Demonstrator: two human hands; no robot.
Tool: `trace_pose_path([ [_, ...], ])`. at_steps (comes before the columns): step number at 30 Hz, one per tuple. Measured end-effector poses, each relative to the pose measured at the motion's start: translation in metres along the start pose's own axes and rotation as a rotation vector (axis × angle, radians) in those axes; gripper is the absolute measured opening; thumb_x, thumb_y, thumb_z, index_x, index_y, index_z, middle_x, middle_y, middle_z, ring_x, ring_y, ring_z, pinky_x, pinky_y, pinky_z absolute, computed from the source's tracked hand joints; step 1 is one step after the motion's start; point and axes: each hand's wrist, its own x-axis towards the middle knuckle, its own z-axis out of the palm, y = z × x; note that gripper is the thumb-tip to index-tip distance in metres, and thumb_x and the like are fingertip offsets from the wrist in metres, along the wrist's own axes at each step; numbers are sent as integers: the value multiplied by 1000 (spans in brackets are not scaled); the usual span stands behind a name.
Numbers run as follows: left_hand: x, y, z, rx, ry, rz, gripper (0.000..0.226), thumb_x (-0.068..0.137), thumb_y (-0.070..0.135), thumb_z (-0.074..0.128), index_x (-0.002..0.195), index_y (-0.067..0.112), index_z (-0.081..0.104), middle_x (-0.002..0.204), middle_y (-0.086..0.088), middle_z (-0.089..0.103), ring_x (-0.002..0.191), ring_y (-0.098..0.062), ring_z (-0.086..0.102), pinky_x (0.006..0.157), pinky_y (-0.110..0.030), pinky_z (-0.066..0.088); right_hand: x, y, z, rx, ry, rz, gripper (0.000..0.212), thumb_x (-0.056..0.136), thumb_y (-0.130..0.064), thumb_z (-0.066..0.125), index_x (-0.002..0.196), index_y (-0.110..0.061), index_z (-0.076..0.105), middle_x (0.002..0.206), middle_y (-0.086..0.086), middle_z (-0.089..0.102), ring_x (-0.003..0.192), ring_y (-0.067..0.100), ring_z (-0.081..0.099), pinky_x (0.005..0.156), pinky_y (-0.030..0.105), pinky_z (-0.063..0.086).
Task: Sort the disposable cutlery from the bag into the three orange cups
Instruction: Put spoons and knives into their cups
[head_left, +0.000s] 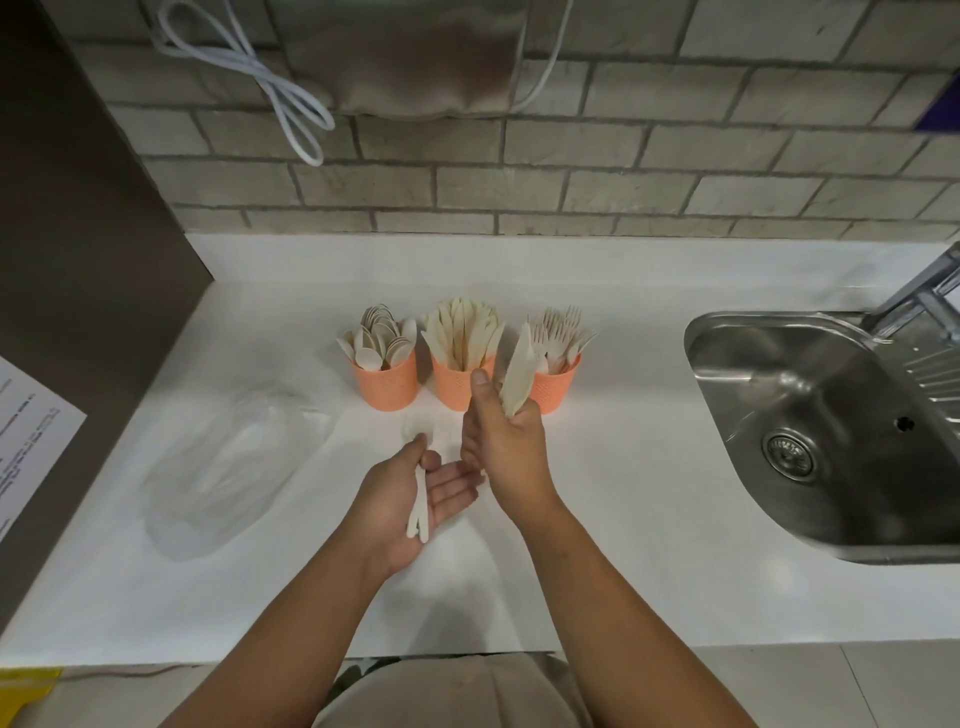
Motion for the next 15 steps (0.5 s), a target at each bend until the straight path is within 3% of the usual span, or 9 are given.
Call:
trace_pose_path([
  [7, -5, 17, 8, 81, -51, 23, 42, 108, 37, 49, 76, 10, 49, 116, -32, 71, 104, -42, 74, 97, -54, 55, 1, 4, -15, 66, -86, 120, 44, 100, -16, 63, 64, -22, 39, 54, 0, 27, 44, 15, 23, 43, 23, 22],
  [9, -8, 22, 12, 171, 8, 184, 31, 106, 35, 56, 102, 6, 65, 118, -20, 75, 107, -38, 74, 100, -56, 55, 2, 4, -19, 63, -104, 160, 46, 99, -13, 63, 62, -23, 37, 55, 1, 25, 46, 16, 20, 45, 23, 20],
  [11, -15, 33, 19, 264, 34, 451, 26, 102, 27, 64, 122, 11, 69, 119, -6, 76, 115, -29, 72, 100, -53, 56, 0, 4, -24, 38, -185, 236, 50, 97, -10, 62, 60, -23, 32, 56, 1, 21, 48, 16, 16, 46, 23, 17],
  [14, -27, 58, 32, 485, 45, 844, 15, 100, 17, 66, 110, 6, 68, 124, 9, 75, 116, -17, 71, 101, -49, 55, -10, 7, -29, -27, -356, 380, 50, 95, -7, 60, 58, -21, 29, 53, 2, 22, 43, 15, 17, 42, 21, 16],
  [15, -30, 64, 35, 590, 19, 924, 3, 100, 16, 65, 99, 16, 67, 122, 13, 75, 114, -14, 72, 99, -47, 56, -14, 8, -30, -39, -409, 416, 49, 95, -8, 60, 59, -20, 29, 52, 3, 22, 42, 15, 18, 42, 23, 14],
])
